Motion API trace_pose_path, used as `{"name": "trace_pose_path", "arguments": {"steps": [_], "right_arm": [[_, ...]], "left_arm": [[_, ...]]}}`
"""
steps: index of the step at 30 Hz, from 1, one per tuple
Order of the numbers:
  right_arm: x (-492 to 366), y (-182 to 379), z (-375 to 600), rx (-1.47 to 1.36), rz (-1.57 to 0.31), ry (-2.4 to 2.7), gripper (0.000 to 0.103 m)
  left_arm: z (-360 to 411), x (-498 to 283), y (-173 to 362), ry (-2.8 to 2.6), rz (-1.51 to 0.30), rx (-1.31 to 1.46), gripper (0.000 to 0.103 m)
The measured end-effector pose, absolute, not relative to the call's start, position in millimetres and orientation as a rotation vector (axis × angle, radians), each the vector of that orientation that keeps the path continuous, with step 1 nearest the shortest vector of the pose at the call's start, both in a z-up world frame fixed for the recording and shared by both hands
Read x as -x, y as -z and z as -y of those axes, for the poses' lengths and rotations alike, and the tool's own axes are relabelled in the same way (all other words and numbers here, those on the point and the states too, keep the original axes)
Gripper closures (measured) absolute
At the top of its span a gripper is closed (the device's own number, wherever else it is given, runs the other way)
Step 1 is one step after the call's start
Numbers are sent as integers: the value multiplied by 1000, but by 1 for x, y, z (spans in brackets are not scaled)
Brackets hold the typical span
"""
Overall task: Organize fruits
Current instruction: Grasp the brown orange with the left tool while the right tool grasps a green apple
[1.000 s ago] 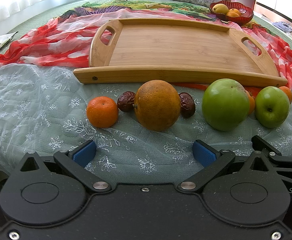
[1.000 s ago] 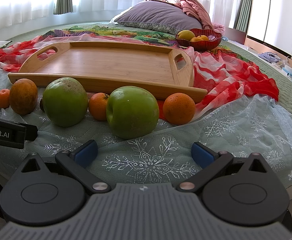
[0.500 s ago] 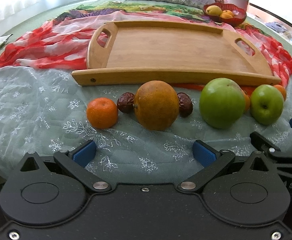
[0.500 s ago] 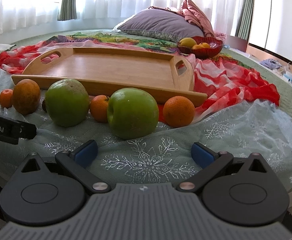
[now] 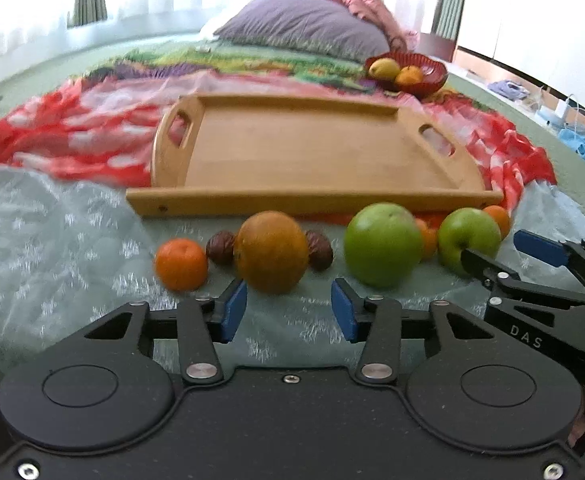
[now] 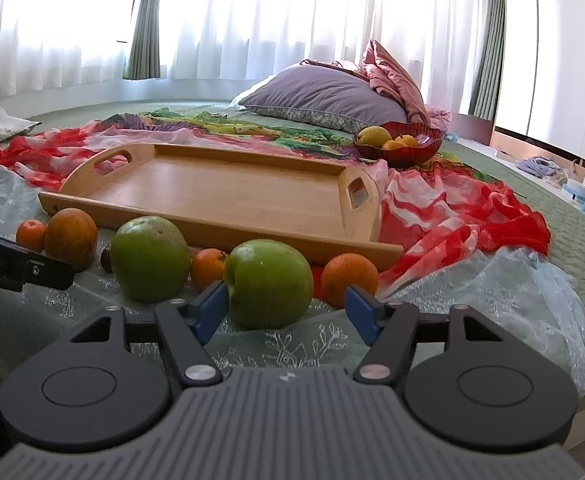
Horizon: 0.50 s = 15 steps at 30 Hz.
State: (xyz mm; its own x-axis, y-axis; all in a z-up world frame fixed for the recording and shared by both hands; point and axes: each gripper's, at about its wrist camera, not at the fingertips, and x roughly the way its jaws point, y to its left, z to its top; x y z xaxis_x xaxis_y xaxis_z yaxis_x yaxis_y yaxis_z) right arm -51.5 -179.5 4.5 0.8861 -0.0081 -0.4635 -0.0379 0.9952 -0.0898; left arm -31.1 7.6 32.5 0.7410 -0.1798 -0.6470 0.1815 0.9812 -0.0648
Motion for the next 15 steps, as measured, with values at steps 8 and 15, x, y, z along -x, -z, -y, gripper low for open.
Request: {"name": "trace_pose_path", "arguments": {"steps": [8, 15], "right_arm": [[45, -1, 169, 258, -459, -64, 27], [36, 8, 161, 353, -473, -114, 27]], "left_arm": [[0, 23, -32, 152, -621, -41, 58], [-2, 10, -22, 140, -623, -67, 59]]}}
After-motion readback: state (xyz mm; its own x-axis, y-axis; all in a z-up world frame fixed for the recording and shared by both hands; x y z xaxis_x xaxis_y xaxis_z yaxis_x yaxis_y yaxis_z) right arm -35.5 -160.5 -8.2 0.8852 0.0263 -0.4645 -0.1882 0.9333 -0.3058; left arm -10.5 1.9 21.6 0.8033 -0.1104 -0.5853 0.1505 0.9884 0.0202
